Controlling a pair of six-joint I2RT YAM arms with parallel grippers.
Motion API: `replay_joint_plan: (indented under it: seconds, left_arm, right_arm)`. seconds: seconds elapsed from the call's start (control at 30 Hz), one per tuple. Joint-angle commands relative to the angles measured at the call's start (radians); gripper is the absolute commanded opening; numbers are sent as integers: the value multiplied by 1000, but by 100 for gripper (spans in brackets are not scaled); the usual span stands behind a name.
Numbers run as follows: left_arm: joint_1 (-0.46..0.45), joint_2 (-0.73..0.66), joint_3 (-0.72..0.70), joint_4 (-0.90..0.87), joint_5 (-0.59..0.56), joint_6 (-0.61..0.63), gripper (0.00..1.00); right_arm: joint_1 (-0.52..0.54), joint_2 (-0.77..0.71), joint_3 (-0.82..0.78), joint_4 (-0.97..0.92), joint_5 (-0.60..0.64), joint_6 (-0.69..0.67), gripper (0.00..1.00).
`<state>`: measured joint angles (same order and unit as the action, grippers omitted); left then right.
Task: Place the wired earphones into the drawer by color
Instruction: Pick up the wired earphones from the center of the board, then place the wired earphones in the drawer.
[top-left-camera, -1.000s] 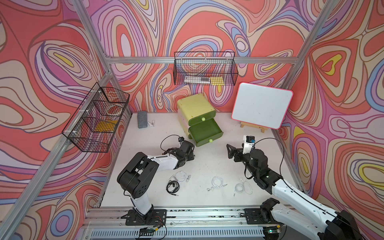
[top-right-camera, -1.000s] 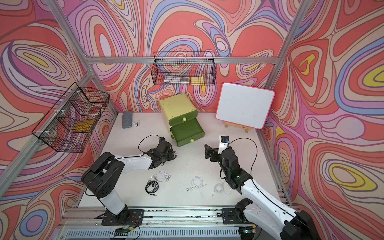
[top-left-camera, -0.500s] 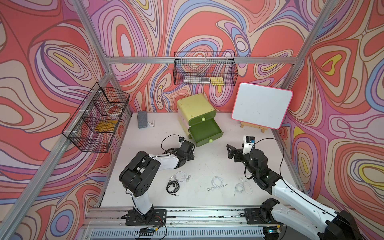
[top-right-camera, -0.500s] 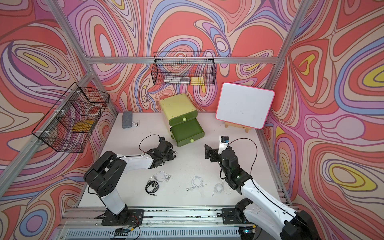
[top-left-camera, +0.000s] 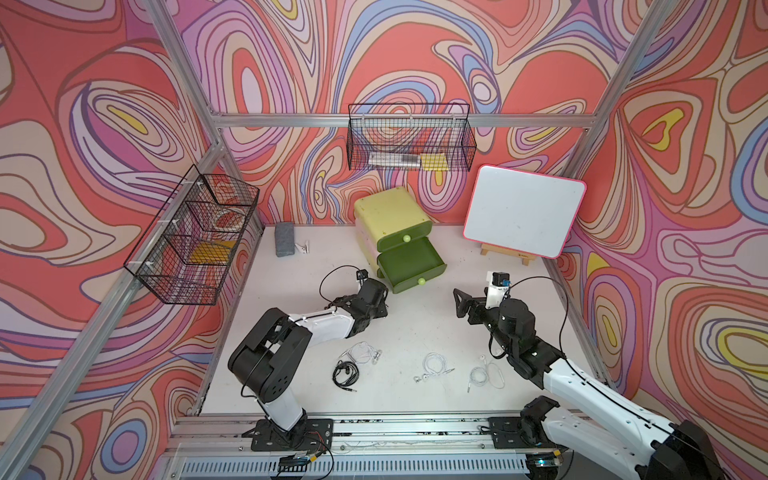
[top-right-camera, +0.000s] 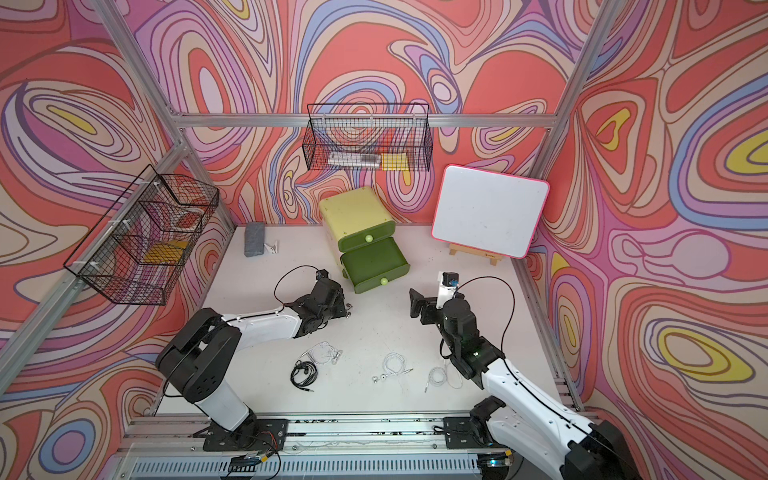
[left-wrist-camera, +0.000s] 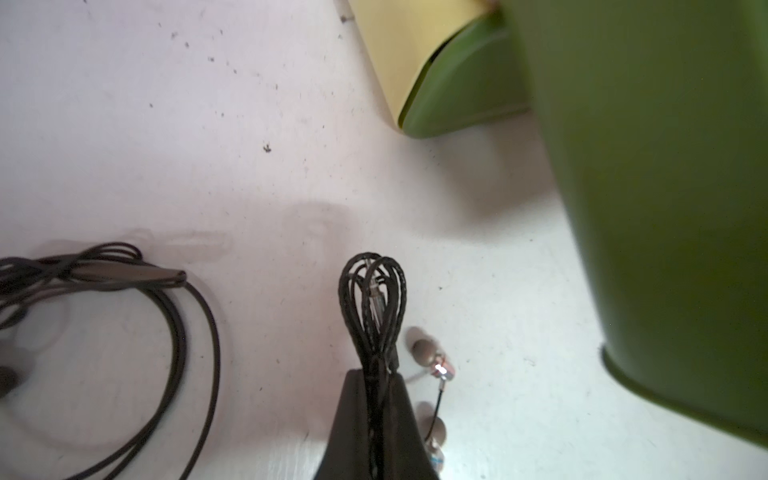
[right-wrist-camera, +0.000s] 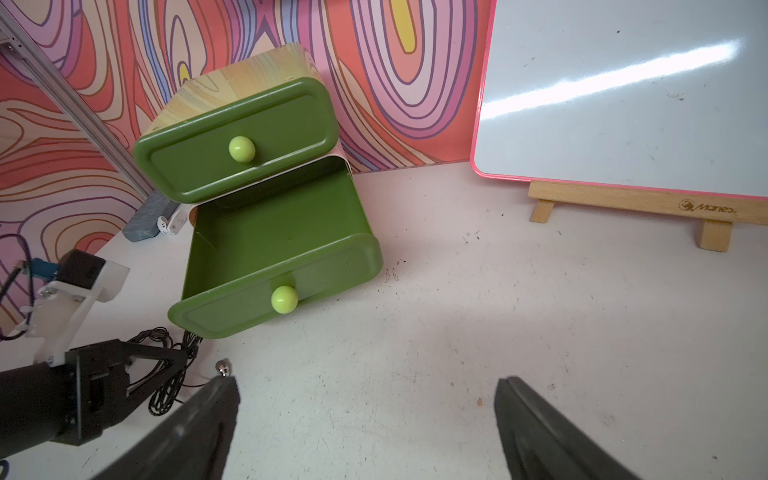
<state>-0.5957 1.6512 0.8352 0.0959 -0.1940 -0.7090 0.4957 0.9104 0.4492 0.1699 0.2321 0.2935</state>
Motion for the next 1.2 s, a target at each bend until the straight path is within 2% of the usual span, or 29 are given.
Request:
replay_joint_plan:
  seconds: [0.0,0.27,0.63,0.9,1.17]
  left_arm:
    - [5,-72,-14,-51,-5,26,0]
    - [5,-246,-7,-144,21,124,0]
    - [5,-424,90,-242,192,438,0]
    - [2,-370,216,-243,318,652,0]
    - [3,-227,357,-198,415,836,0]
  right_arm:
    - [-5,-15,-16,12,14,-2,98]
    - [-5,-25,-24,19,16,-4,98]
    - [-5,-37,-30,22,17,-9,98]
    - [-5,-57,-50,48,24,-25,98]
    - [-5,-76,-74,86,33,-44,98]
